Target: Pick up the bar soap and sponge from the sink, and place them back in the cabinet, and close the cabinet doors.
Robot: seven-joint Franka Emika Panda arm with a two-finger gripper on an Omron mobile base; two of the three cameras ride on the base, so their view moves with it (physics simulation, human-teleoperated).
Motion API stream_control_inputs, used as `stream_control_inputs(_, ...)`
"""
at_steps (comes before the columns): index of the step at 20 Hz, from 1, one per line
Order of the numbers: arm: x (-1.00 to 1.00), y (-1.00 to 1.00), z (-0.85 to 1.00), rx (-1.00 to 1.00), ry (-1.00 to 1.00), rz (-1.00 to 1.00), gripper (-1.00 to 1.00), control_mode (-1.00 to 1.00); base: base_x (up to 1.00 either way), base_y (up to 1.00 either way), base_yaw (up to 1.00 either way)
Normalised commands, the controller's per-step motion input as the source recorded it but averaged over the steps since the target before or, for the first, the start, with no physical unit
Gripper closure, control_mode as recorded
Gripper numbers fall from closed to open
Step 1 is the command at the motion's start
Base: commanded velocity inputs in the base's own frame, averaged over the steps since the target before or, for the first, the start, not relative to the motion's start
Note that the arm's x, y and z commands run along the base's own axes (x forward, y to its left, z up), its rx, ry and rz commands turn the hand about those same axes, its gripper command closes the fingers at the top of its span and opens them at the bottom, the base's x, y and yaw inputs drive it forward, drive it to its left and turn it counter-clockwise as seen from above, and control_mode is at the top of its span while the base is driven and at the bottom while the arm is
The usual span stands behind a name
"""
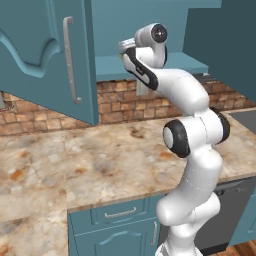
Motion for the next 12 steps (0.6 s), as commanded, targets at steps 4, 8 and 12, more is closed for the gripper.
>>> stream_control_inputs(4, -0.60, -0.29, 0.05, 0.00, -0.08, 0.00, -1.00, -1.00, 0.00, 0.00, 0.00)
stream_control_inputs(8, -0.57, -0.32, 0.08, 0.00, -0.07, 0.00, -1.00, -1.00, 0.00, 0.00, 0.00)
stream_control_inputs(12, -0.63, -0.29, 0.07, 0.00, -0.09, 0.00, -1.00, -1.00, 0.00, 0.00, 0.00)
